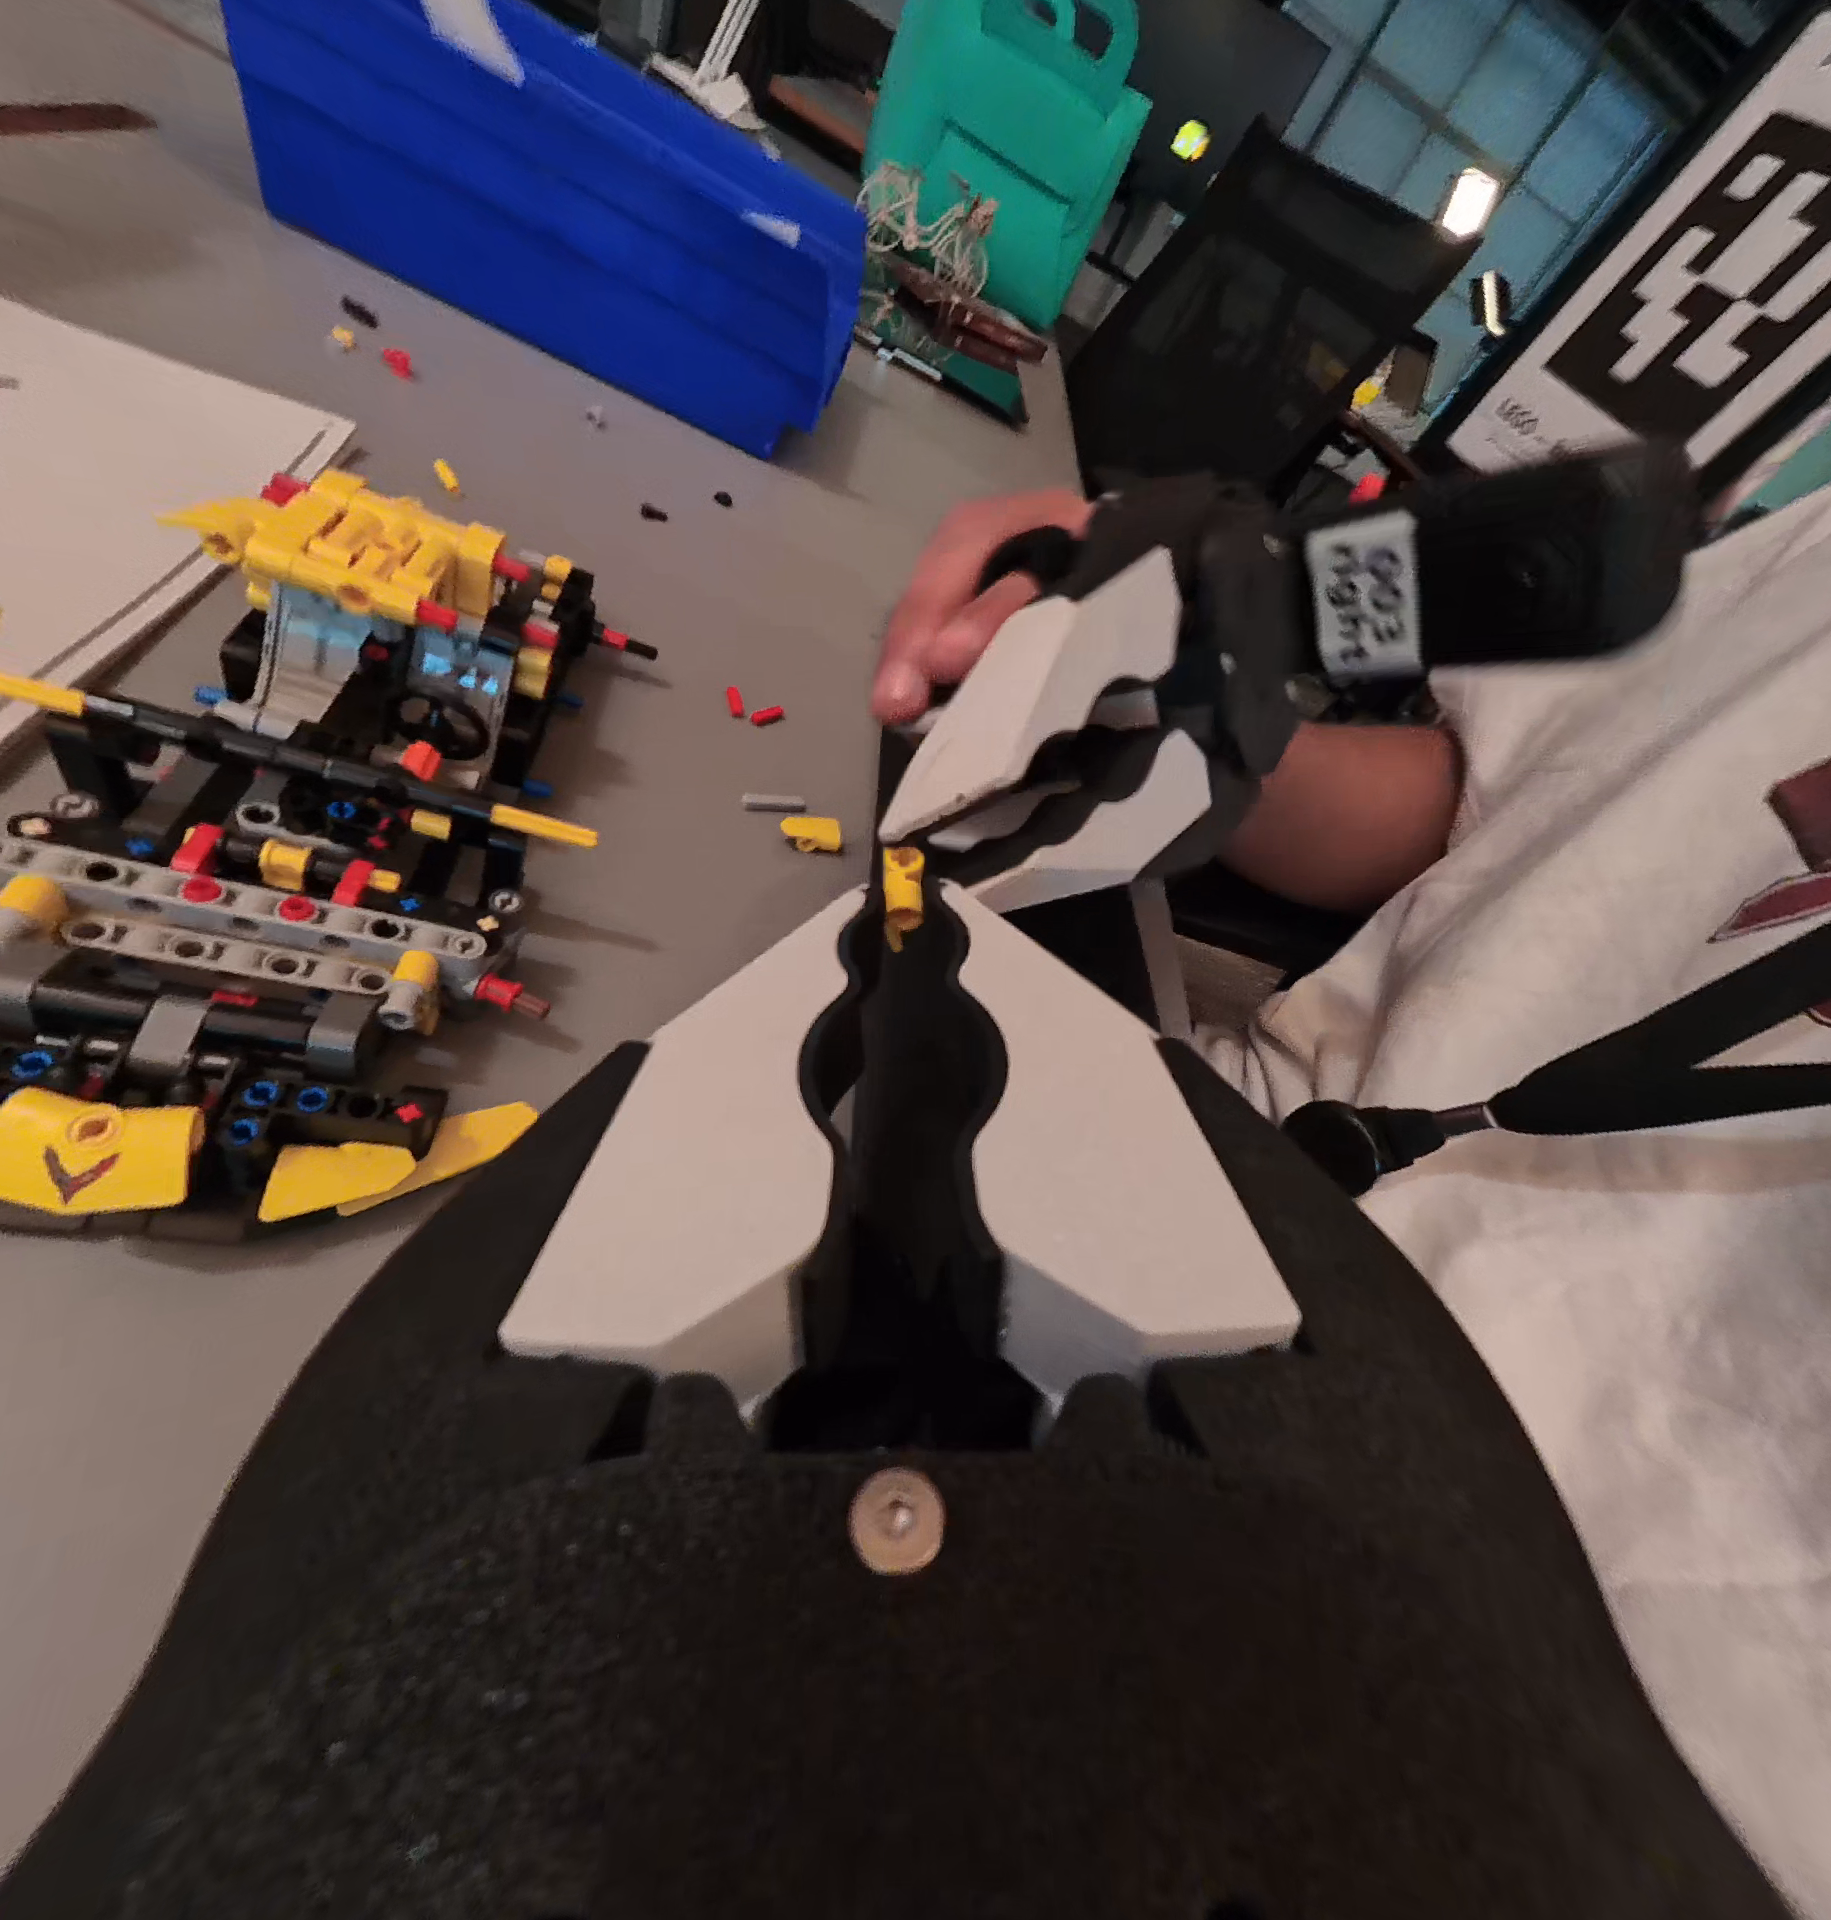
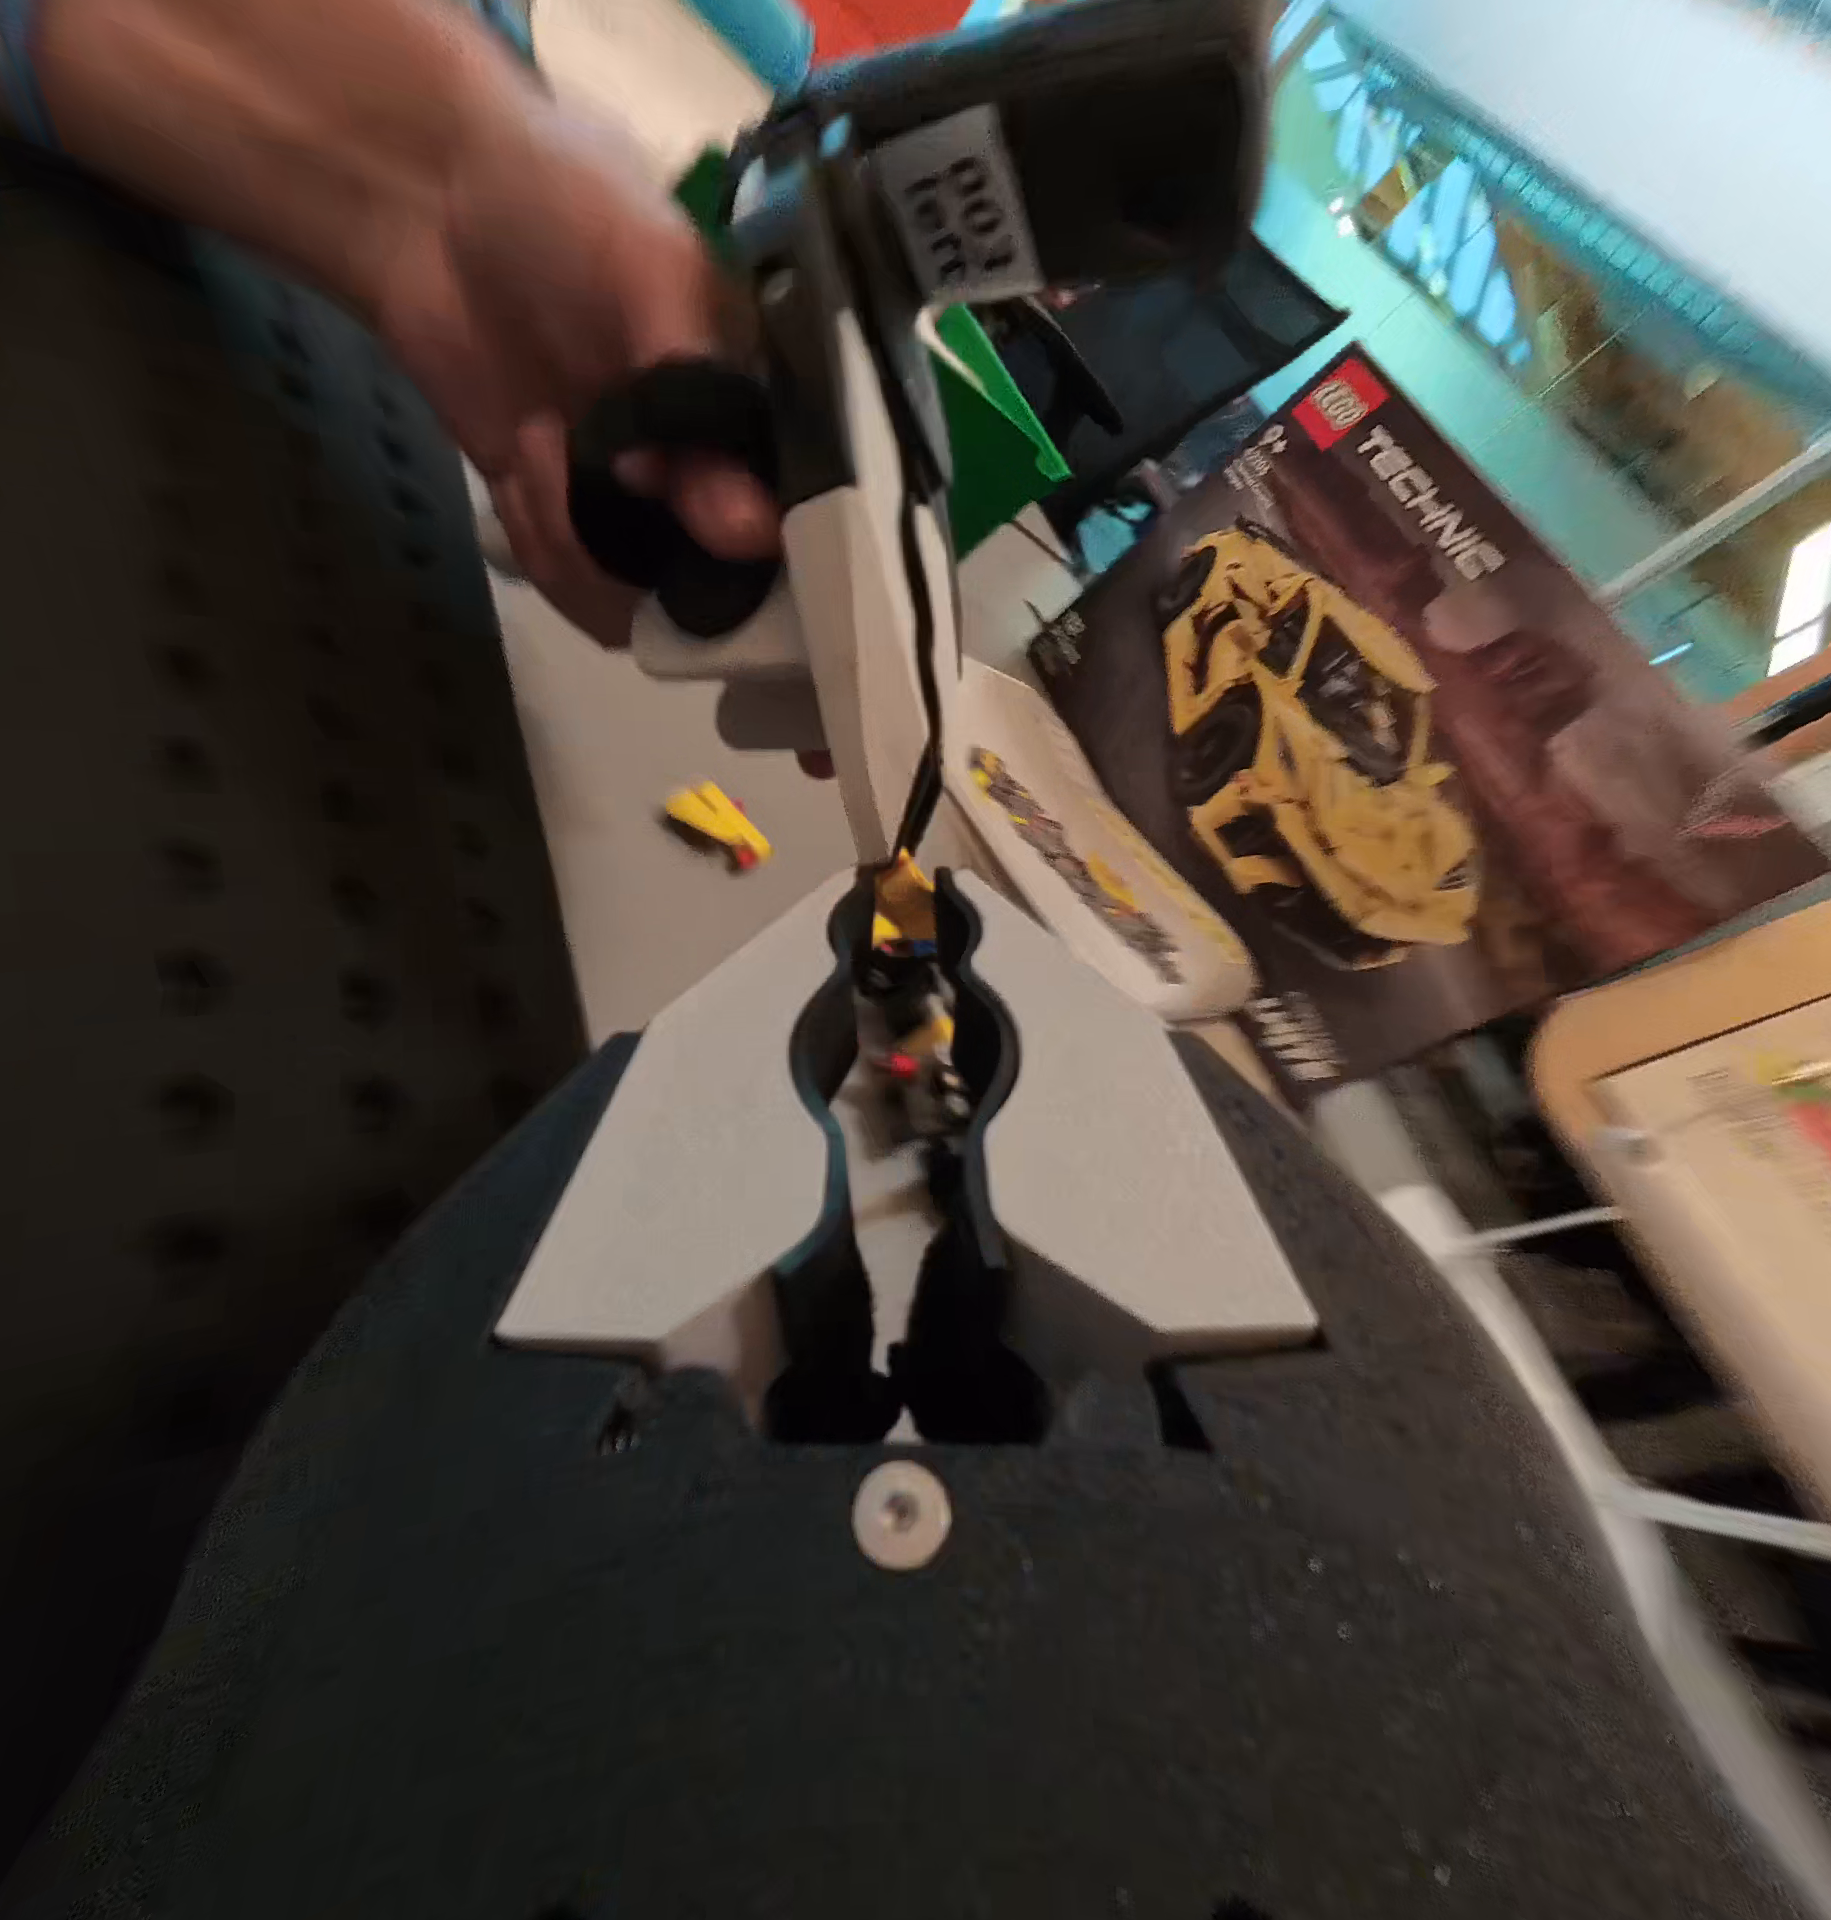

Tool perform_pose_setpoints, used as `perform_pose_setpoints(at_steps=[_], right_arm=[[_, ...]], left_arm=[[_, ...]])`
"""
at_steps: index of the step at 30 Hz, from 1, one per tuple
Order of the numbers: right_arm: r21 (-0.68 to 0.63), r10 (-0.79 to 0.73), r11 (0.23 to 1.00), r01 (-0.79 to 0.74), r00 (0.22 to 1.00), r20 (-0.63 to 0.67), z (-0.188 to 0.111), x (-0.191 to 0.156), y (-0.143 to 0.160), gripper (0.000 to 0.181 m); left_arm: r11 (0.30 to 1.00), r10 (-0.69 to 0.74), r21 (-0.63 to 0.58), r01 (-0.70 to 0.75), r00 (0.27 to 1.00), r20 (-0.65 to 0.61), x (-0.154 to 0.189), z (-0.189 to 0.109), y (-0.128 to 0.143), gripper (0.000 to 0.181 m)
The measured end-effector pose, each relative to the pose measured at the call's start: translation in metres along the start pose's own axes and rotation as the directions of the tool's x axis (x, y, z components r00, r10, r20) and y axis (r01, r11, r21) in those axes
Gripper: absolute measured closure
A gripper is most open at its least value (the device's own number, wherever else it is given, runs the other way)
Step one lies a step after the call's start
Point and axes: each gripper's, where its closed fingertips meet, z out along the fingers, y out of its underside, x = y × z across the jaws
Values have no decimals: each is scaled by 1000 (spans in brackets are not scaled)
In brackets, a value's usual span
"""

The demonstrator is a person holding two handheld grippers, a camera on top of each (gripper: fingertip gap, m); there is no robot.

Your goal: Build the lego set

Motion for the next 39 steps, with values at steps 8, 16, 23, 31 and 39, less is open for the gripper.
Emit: perform_pose_setpoints(at_steps=[8, 16, 23, 31, 39], right_arm=[[123, 646, 564, -816, 529, 550, -31, 22, -44, 156], [324, 590, 428, -844, 532, 607, -40, 36, -83, 164], [386, 607, 408, -828, 561, 563, -44, 45, -80, 175], [251, 624, 654, -713, 697, 353, -41, 54, -26, 175], [74, 547, 824, -561, 824, 150, -34, 47, 34, 176]], left_arm=[[874, 388, 325, -362, 922, -17, 48, -23, -48, 174], [829, 348, 493, -264, 934, -84, 70, -15, -69, 174], [834, 221, 537, -125, 968, -117, 64, -8, -75, 174], [962, 253, 103, -252, 967, -1, 16, 9, -22, 157], [719, 560, -472, -510, 827, -41, -33, 31, 66, 156]])
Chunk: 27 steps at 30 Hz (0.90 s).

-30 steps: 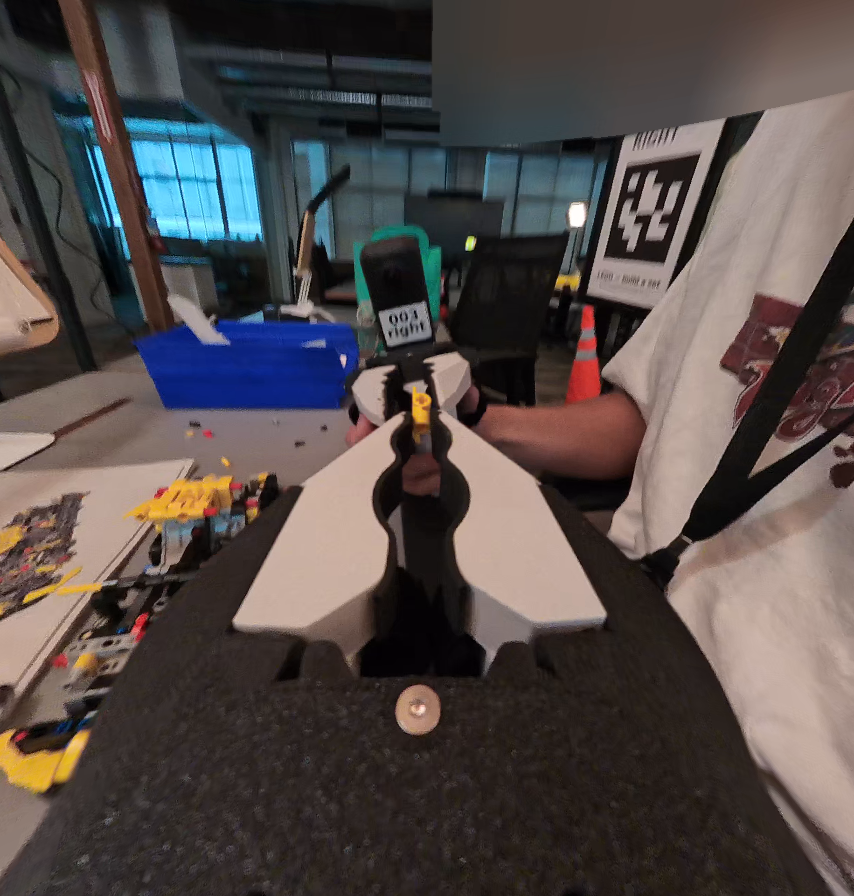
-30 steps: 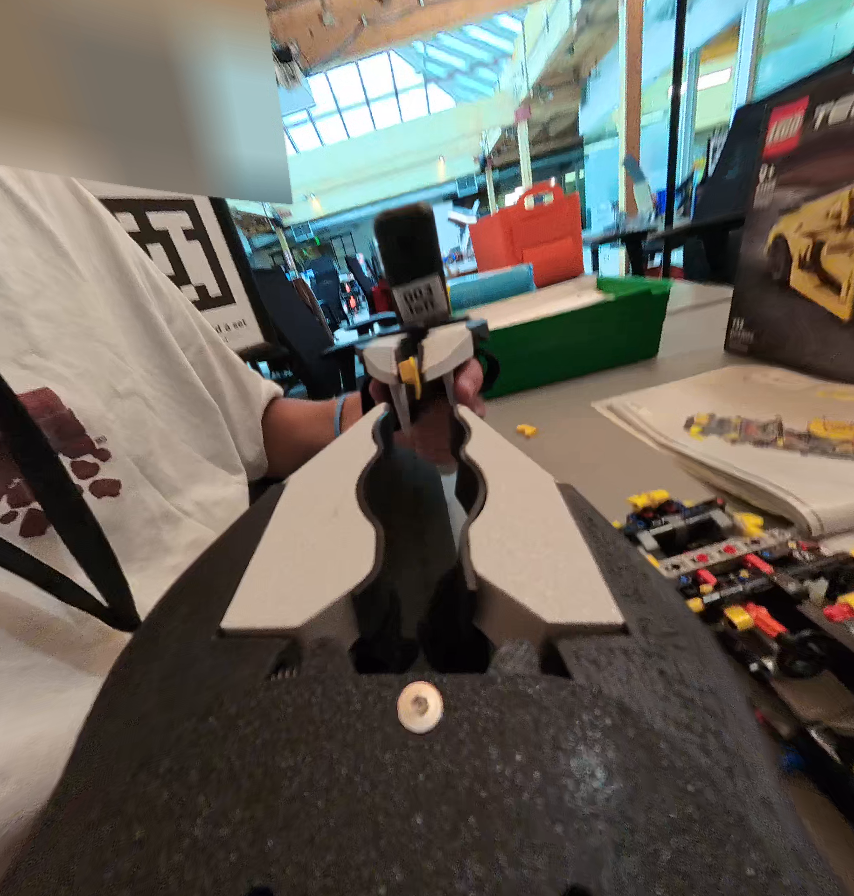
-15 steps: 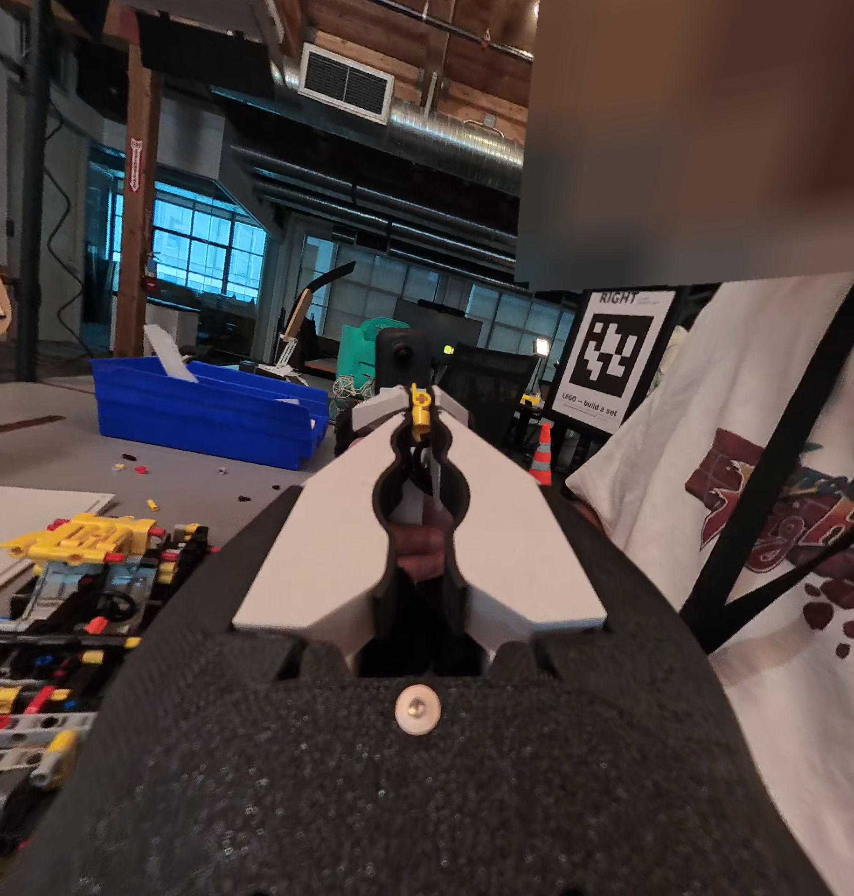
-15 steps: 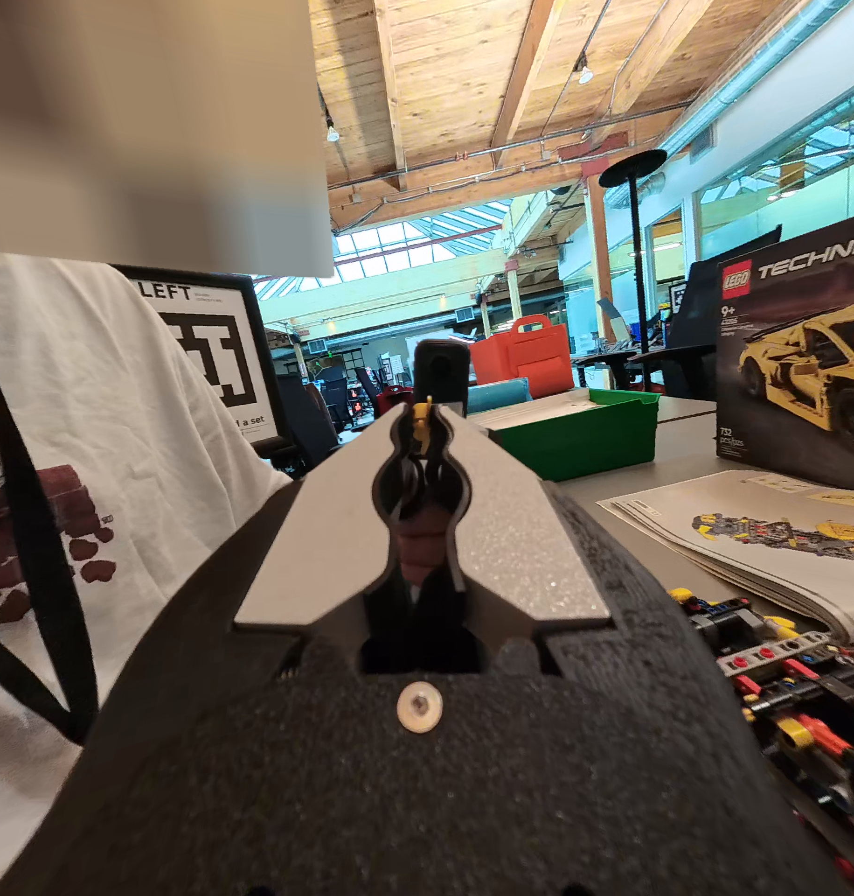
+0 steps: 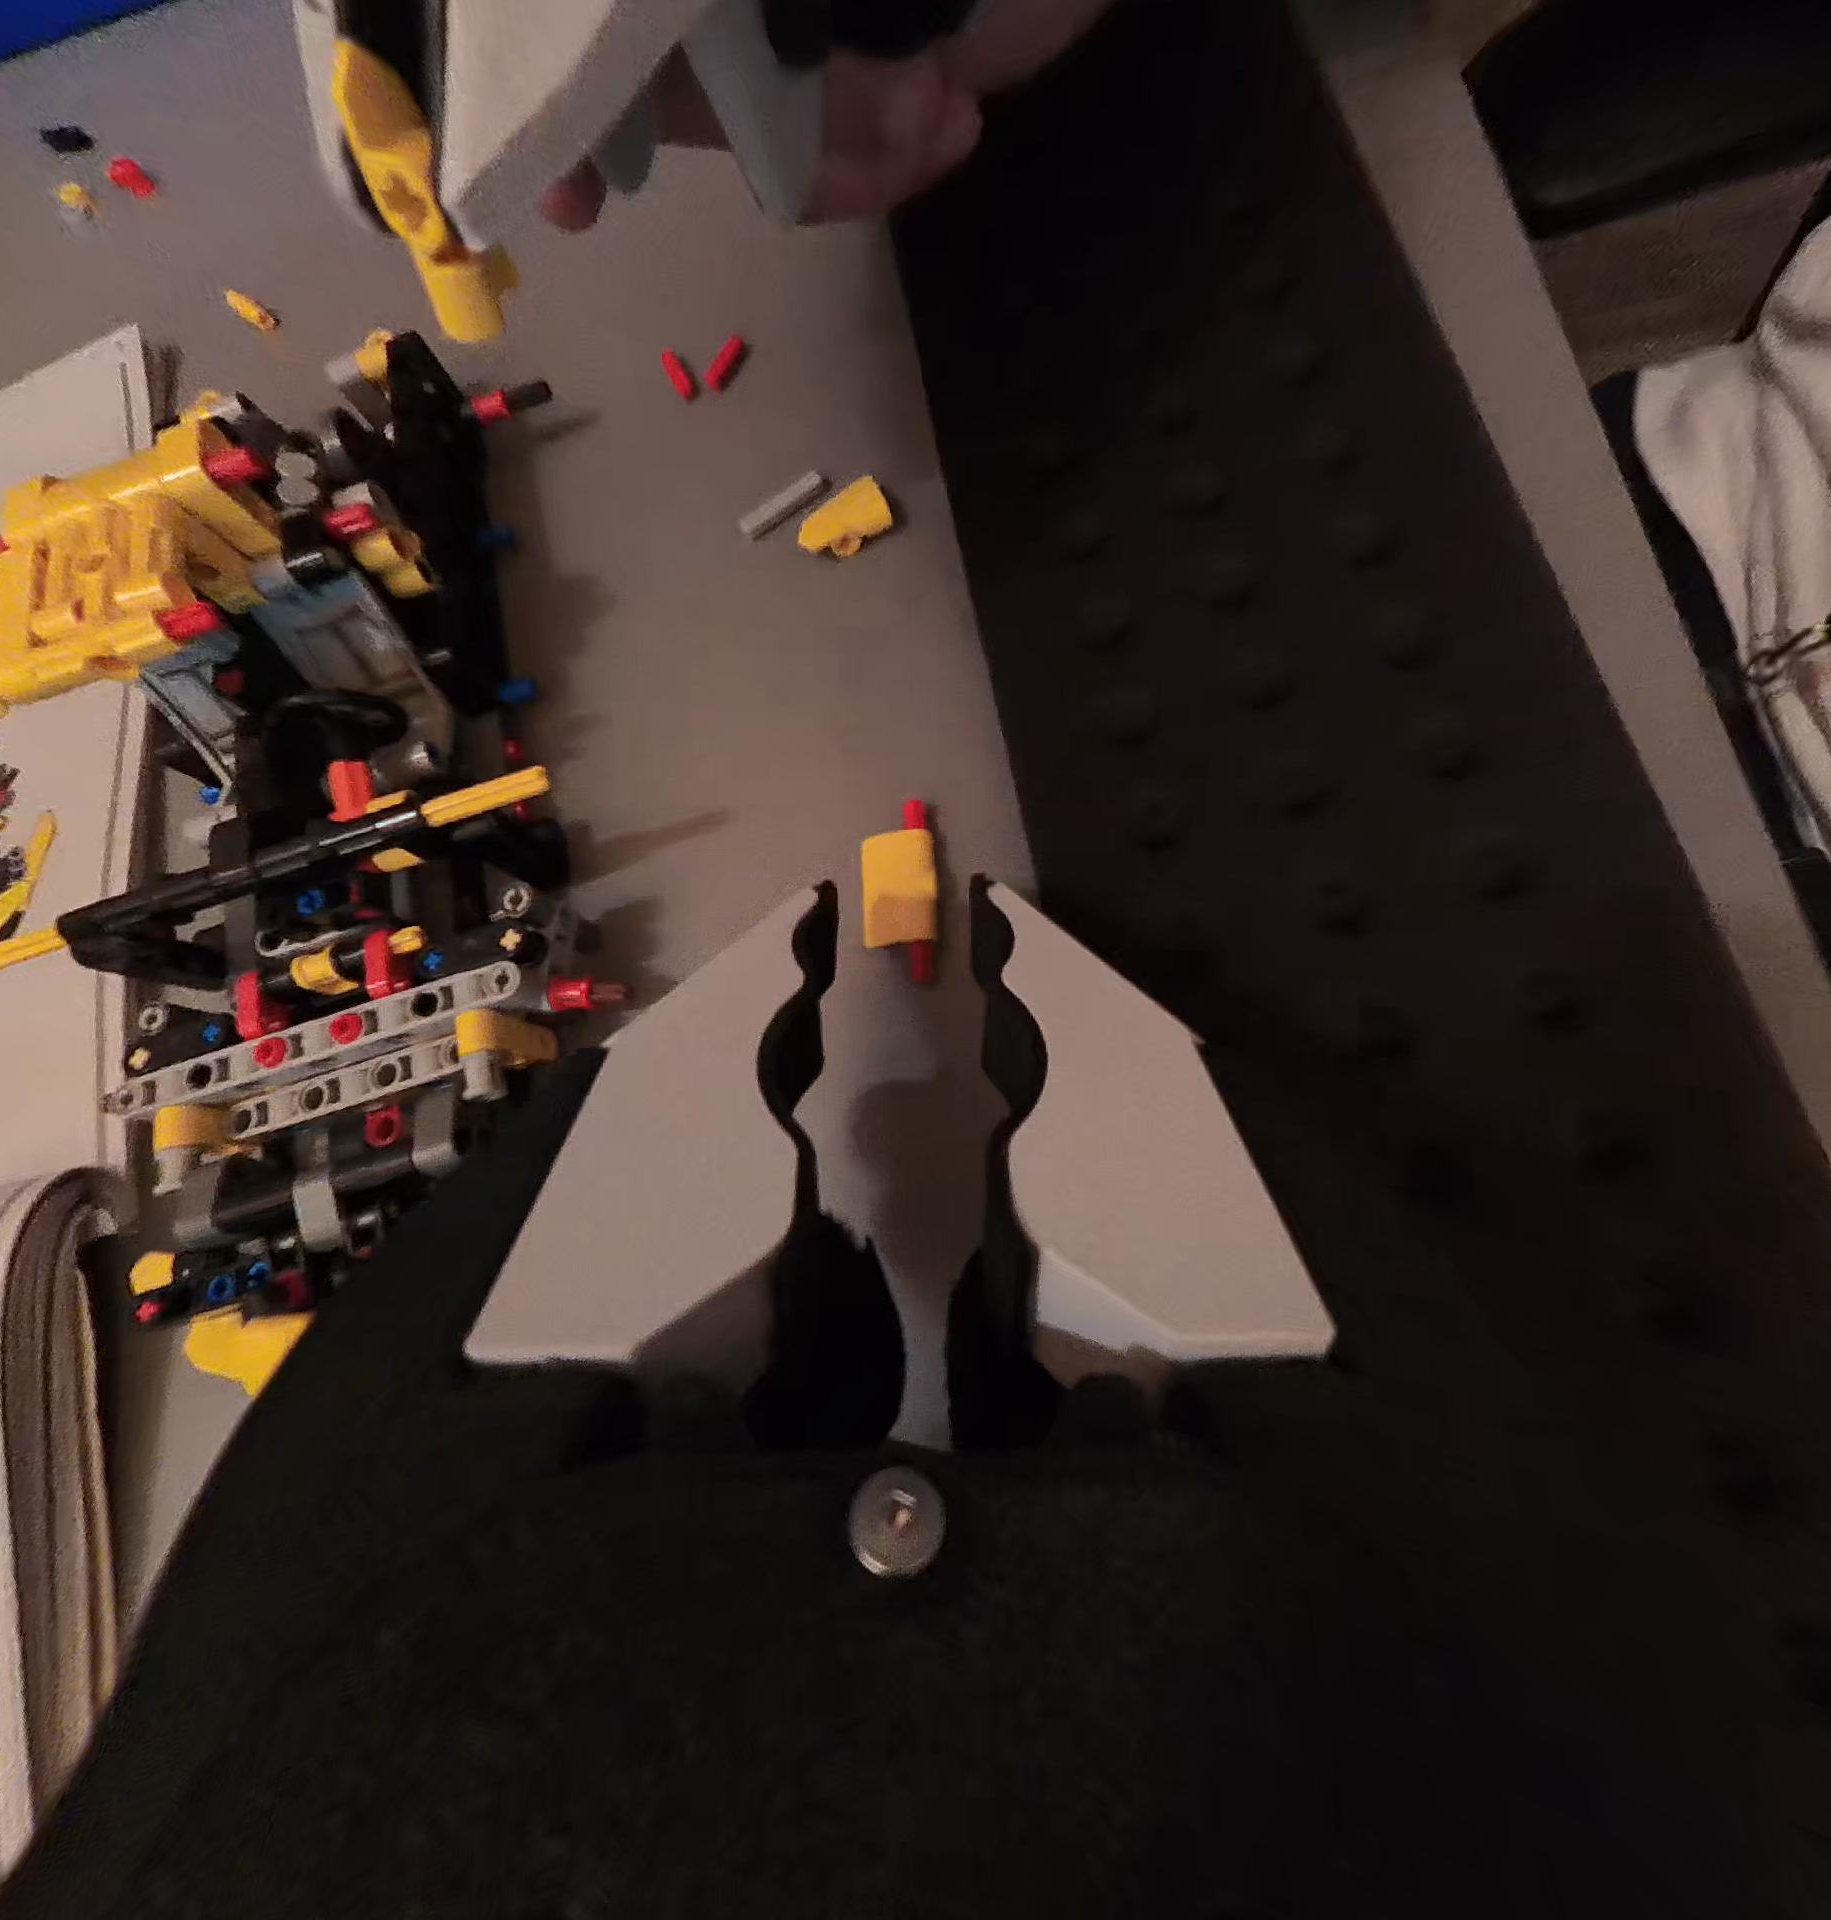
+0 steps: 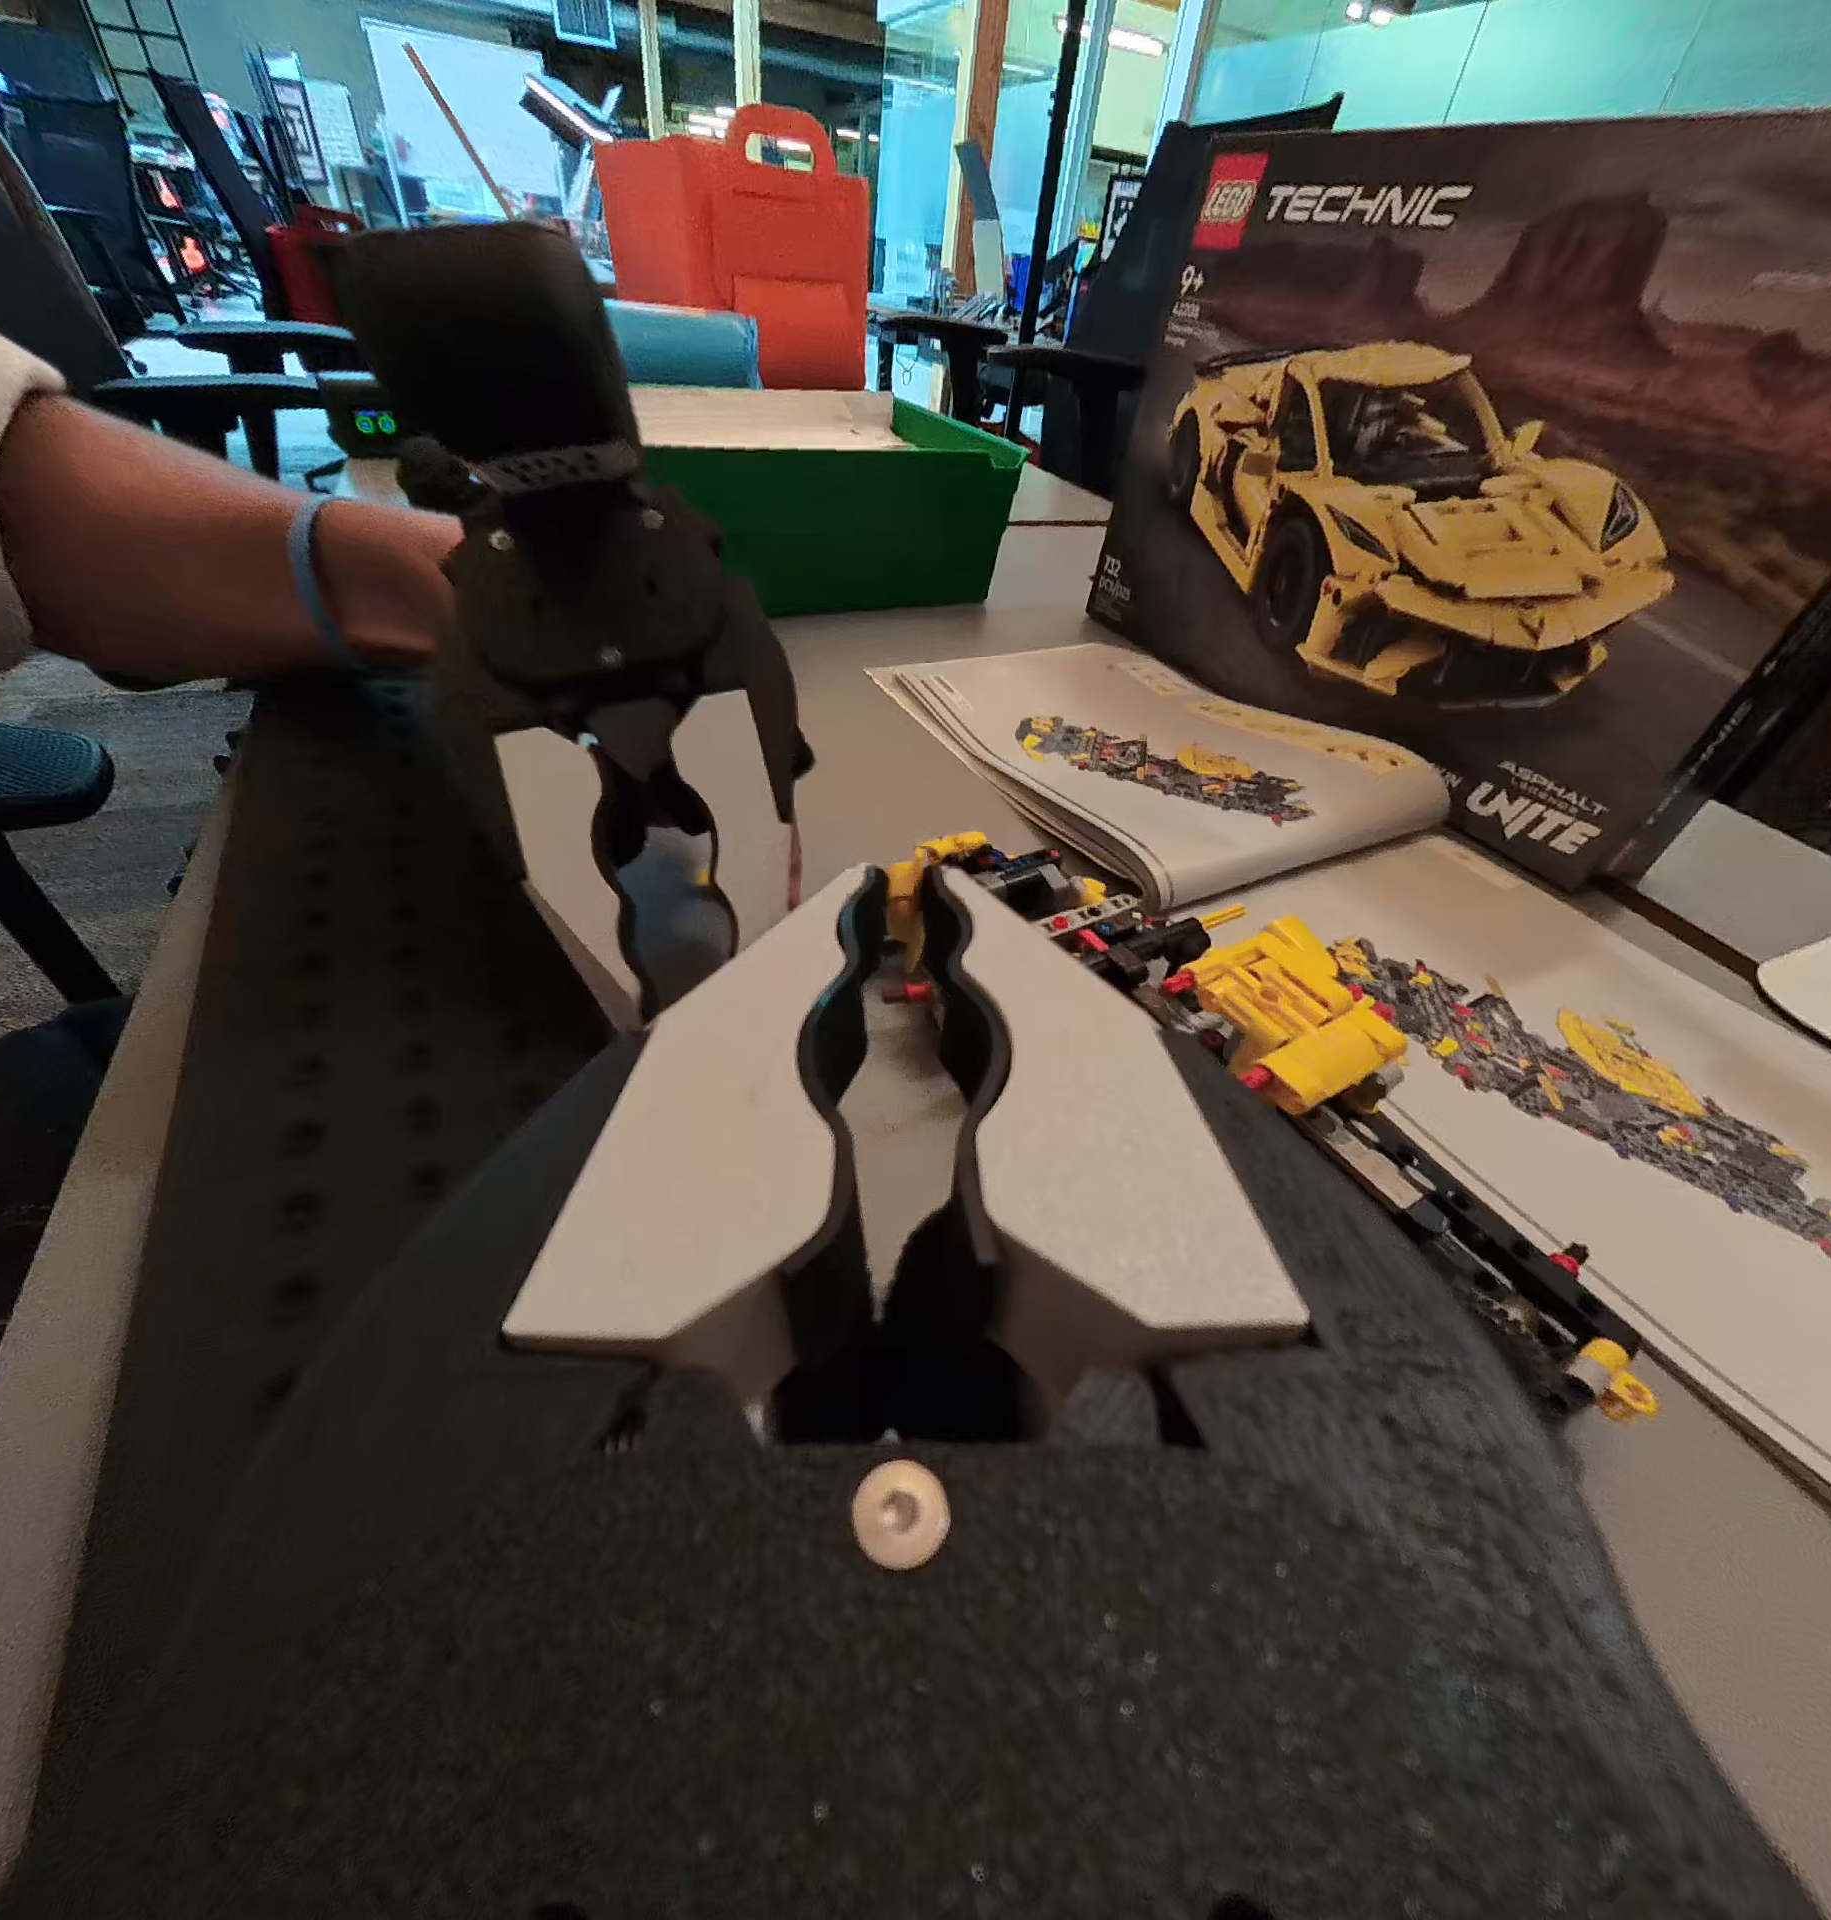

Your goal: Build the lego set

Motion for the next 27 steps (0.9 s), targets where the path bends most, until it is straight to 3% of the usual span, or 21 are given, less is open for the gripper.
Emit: perform_pose_setpoints(at_steps=[6, 8, 10, 12, 15, 18, 22, 27], right_arm=[[-1, 42, 999, -42, 999, 10, -1, 2, 1, 175], [1, 29, 1000, -29, 1000, 5, -1, 3, 2, 175], [-2, -44, 999, 44, 999, -5, 1, 2, 4, 175], [-12, -237, 971, 237, 971, -8, 4, -5, 8, 175], [-100, -303, 942, 320, 940, 159, 10, -33, 31, 175], [-12, -230, 970, 241, 938, 258, 9, -50, 15, 175], [54, -191, 982, 183, 929, 316, 15, -55, -11, 175], [23, -194, 980, 199, 912, 361, 21, -56, -7, 175]], left_arm=[[999, -34, -26, 32, 998, -61, 1, 15, 5, 157], [998, -59, -13, 59, 996, -62, 2, 17, 4, 165], [996, -85, -34, 84, 996, -30, -3, 15, 5, 165], [978, -206, 14, 207, 976, -72, -3, 7, -3, 165], [820, -462, 180, 544, 814, -353, -2, -27, -39, 166], [674, -560, 184, 716, 657, -505, -10, -51, -49, 167], [592, -595, 90, 801, 509, -622, -3, -62, -59, 167], [590, -606, 25, 807, 463, -648, 1, -66, -61, 168]])
